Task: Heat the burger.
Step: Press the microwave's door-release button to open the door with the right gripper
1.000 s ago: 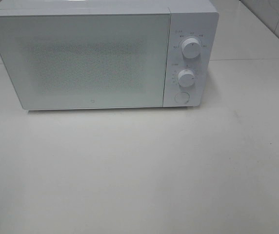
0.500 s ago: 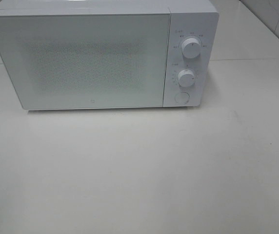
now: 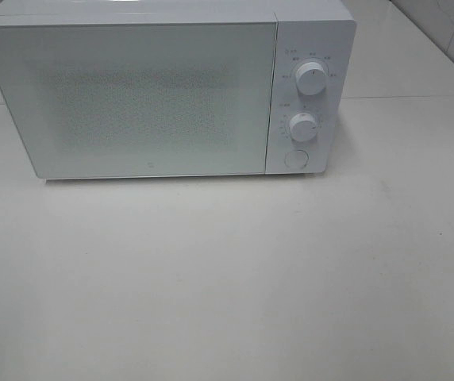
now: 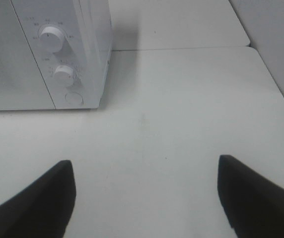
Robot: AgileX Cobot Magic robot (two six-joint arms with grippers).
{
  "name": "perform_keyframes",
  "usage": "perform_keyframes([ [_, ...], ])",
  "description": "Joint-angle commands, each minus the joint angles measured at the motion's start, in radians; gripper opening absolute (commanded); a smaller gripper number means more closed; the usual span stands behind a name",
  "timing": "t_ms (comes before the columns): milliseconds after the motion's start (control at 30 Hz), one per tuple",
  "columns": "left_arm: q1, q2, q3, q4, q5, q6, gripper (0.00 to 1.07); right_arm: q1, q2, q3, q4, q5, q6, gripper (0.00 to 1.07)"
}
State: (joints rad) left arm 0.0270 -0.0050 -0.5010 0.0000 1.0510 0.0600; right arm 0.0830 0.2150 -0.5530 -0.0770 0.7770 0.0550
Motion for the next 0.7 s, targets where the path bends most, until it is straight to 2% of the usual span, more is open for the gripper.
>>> perform_keyframes([
  [33,0.001,-0.019,0.002,0.007,-0.010,0.003,1.00,-0.005,0.059,-0.005,-0.004,-0.111,-0.009,0.76],
  [267,0.001,-0.019,0.002,0.007,-0.010,0.003,1.00,-0.005,0.226,-0.005,-0.004,-0.286,-0.009,0.76],
  [700,0.001,-0.019,0.002,0.007,-0.010,0.003,1.00,-0.005,0.508,0.006,-0.004,-0.458,0.038,0.76],
])
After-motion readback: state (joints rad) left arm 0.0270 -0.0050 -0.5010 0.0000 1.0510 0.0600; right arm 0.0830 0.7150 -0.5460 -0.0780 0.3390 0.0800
